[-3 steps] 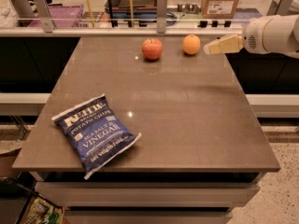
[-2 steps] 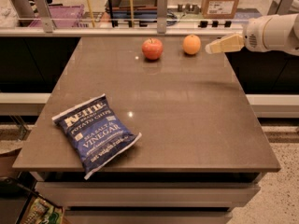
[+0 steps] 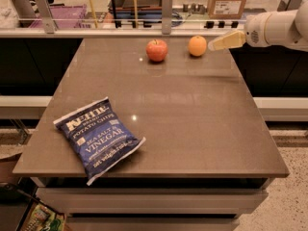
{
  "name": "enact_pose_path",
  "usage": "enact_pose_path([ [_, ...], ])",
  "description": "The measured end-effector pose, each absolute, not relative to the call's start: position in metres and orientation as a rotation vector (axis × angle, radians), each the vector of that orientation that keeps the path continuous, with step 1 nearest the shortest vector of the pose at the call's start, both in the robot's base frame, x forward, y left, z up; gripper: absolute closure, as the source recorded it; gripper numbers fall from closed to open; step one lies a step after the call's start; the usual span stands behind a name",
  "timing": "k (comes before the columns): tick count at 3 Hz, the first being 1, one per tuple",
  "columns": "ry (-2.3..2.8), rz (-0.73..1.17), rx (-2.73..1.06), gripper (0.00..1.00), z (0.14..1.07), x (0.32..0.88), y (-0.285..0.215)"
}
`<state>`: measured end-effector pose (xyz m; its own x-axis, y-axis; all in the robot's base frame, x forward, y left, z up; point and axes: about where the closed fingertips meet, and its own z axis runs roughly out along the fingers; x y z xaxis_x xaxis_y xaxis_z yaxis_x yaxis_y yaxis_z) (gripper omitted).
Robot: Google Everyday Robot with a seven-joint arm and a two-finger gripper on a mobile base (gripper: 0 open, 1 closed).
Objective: Move orange near blue chip bag
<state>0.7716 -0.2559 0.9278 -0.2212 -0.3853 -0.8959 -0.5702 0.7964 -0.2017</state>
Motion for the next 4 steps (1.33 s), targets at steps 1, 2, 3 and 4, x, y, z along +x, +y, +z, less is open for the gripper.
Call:
enact_pose_path([
  [1,1.82,0.232,-0.754,0.0,0.925,0.786,-0.243],
  [2,1.824,0.254,-0.776,0.0,0.917,0.793,-0.228],
  [3,1.849,0.269,-0.806,0.0,0.903,0.799,-0.213],
  [4,1.877,0.283,-0.832,0.0,0.891,0.807,-0.202],
])
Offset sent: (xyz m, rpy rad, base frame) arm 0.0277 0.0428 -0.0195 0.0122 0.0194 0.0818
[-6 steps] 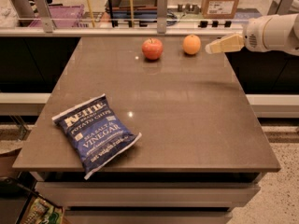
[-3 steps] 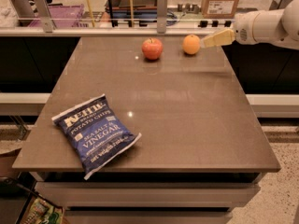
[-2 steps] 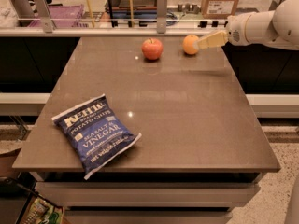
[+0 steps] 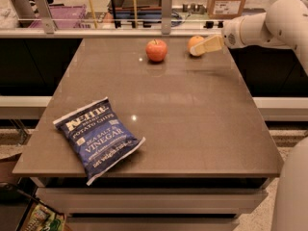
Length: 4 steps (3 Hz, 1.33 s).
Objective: Move orange near blue chip bag
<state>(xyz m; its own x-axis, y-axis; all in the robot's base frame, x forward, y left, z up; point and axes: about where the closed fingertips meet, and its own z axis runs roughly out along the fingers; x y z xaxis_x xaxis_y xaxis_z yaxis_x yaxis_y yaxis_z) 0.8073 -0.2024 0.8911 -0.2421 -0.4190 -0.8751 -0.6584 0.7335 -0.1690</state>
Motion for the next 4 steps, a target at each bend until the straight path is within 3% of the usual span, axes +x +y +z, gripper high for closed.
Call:
enact_pose_path([
  [4,1.926,0.343,-0.869,0.0,0.857,0.826,-0.183],
])
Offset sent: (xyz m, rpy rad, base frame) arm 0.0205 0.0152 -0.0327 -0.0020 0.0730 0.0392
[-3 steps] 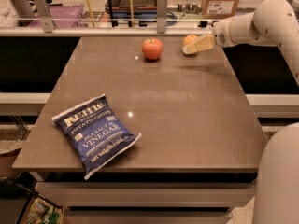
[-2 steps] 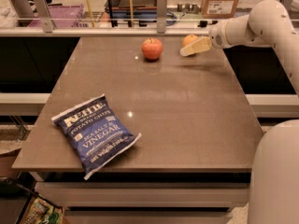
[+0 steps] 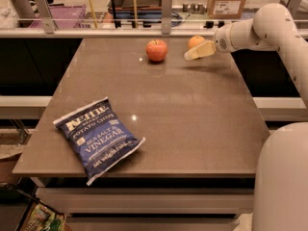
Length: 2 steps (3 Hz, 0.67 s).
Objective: Move orange near blue chip bag
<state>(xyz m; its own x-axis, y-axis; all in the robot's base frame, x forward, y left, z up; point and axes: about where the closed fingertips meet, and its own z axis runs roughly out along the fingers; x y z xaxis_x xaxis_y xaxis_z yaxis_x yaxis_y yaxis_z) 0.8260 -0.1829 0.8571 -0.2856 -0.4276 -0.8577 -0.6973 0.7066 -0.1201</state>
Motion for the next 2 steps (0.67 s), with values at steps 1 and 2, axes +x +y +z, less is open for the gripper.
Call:
enact_pose_path([
  [1,1.927,0.348,-0.873,0.18,0.8543,0.8268,-0.1796],
  [2,1.929,0.353,-0.876,0.41,0.8518,0.8275,-0.1767],
])
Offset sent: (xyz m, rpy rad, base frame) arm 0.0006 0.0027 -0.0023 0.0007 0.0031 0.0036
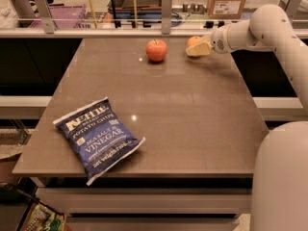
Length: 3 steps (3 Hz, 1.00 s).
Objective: Move orange near blue chip bag
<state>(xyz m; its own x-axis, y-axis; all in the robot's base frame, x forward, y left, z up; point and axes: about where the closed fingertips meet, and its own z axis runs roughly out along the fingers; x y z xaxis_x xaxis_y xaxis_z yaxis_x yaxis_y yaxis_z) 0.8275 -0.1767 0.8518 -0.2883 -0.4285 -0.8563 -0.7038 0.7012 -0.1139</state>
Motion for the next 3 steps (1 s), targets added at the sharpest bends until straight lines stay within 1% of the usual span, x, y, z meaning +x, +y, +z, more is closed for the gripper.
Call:
enact_pose_path([
  [2,1.932,0.362,-0.883,0.87,0.8468,0.8287,-0.1708],
  [3,1.933,0.367,-0.886,1.0,0.8443,0.8293,-0.1679],
])
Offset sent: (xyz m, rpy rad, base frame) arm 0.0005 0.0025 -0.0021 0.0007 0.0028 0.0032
